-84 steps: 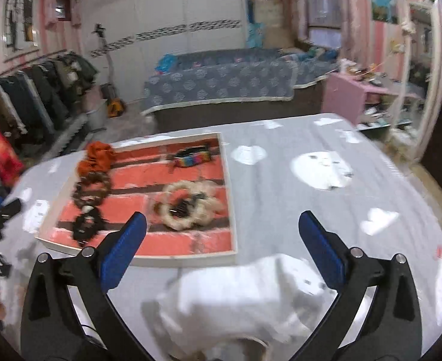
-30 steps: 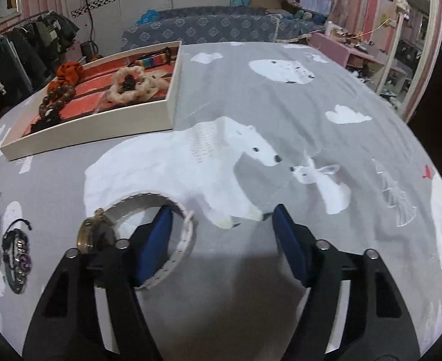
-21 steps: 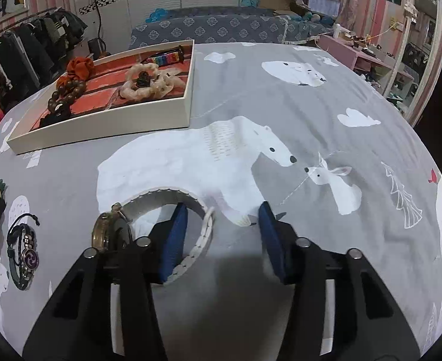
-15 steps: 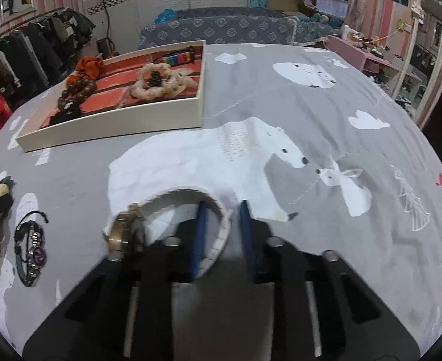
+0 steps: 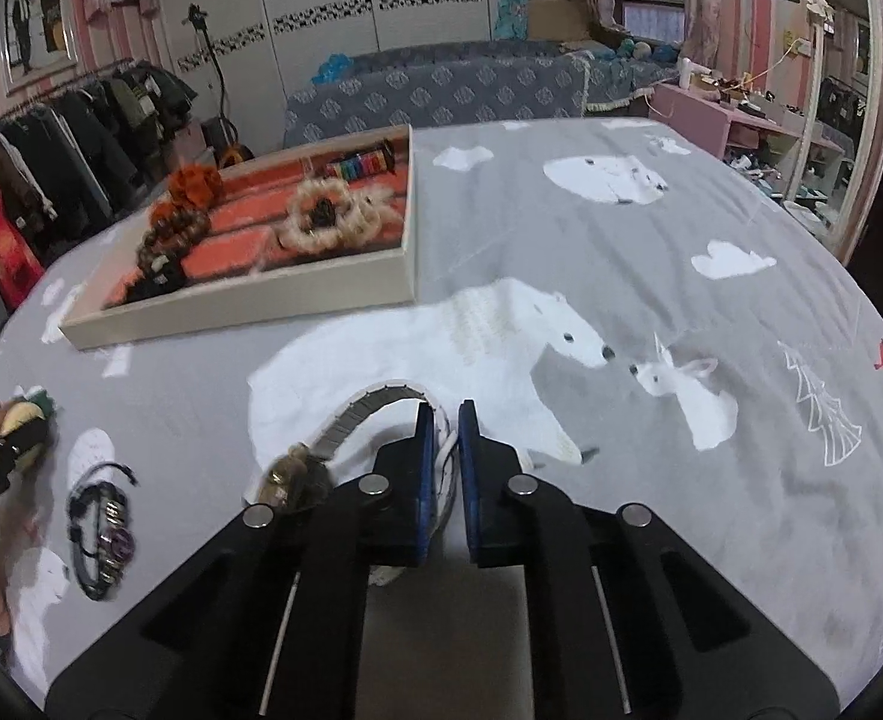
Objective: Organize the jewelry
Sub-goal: 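Close left tool on the fuzzy hair clip while right tool grasps the watch band, then carry the hair clip and watch in both tools down into the tray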
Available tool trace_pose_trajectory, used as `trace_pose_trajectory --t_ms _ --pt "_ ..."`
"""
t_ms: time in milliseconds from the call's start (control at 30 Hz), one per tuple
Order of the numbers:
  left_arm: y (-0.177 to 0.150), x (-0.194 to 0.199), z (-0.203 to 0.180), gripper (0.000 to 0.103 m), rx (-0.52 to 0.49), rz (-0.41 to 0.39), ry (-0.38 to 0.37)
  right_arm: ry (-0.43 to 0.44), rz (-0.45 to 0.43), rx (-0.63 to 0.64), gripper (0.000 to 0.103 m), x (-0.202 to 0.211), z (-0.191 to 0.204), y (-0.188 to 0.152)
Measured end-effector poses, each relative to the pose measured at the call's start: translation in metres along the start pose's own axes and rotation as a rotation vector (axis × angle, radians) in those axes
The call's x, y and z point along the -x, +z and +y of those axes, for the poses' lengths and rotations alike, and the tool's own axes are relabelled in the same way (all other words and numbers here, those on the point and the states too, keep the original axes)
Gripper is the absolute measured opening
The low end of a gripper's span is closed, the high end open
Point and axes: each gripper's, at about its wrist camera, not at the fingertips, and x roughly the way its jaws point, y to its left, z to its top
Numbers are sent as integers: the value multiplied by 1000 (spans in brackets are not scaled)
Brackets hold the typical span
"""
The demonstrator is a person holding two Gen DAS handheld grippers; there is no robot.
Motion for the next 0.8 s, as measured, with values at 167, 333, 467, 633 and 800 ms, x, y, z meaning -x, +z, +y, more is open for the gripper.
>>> trace_pose_trajectory --t_ms 167,333,467,633,800 --pt "7 10 4 44 17 -22 -18 1 -38 13 9 10 7 8" --pt "14 20 -1 43 -7 -44 -25 25 -58 11 9 14 12 14" --pt "33 32 -7 43 -31 -104 -20 39 -89 1 9 20 13 29" --pt "69 33 -16 43 -31 -175 -22 49 -133 27 9 24 25 62" --pt "107 10 -20 43 -10 -195 -33 68 -149 43 9 6 42 99"
